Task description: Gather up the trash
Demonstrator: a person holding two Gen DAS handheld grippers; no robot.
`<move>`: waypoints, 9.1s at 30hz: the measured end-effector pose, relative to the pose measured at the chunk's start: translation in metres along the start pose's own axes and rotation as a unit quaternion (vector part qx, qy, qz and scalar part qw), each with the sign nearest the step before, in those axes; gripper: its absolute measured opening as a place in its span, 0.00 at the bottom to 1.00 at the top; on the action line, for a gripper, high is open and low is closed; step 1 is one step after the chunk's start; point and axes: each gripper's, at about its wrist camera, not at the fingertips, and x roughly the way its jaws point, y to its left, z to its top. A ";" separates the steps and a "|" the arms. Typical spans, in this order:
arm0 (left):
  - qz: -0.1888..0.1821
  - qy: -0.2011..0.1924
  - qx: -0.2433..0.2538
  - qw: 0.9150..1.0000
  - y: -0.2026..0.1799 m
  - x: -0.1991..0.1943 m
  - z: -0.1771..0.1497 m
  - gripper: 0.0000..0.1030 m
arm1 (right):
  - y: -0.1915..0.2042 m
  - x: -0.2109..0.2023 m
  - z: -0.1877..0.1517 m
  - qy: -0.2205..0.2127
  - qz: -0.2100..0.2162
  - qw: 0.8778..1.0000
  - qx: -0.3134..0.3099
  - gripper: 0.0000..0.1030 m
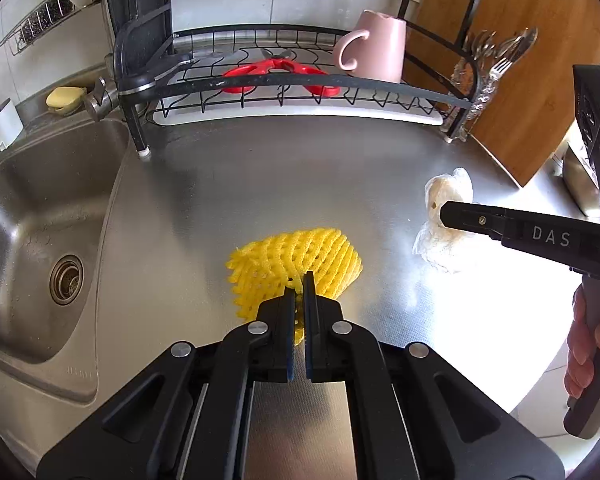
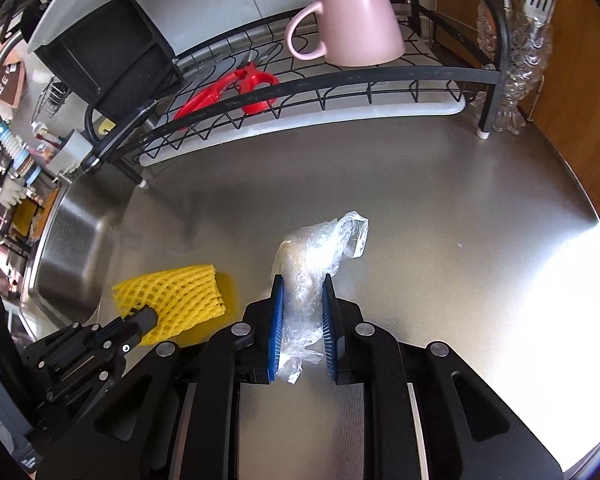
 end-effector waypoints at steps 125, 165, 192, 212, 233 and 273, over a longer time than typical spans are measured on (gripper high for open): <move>0.045 -0.212 -0.017 0.976 -0.121 -0.286 -0.017 0.92 | -0.030 -0.305 -0.104 -0.233 -0.134 0.963 -0.036 0.97; 0.059 -0.233 -0.003 0.971 -0.115 -0.323 0.040 0.92 | 0.002 -0.363 -0.042 -0.289 -0.149 0.945 -0.026 0.97; 0.063 -0.242 -0.007 0.968 -0.120 -0.325 0.041 0.92 | -0.010 -0.366 -0.039 -0.295 -0.144 0.944 -0.017 0.97; 0.068 -0.242 -0.013 0.968 -0.120 -0.322 0.043 0.92 | -0.012 -0.363 -0.038 -0.292 -0.141 0.946 -0.016 0.97; 0.070 -0.242 -0.014 0.968 -0.118 -0.321 0.041 0.92 | -0.013 -0.362 -0.038 -0.295 -0.143 0.945 -0.010 0.97; 0.096 -0.205 -0.042 0.973 -0.117 -0.292 0.067 0.92 | -0.033 -0.345 -0.011 -0.275 -0.133 0.952 -0.008 0.97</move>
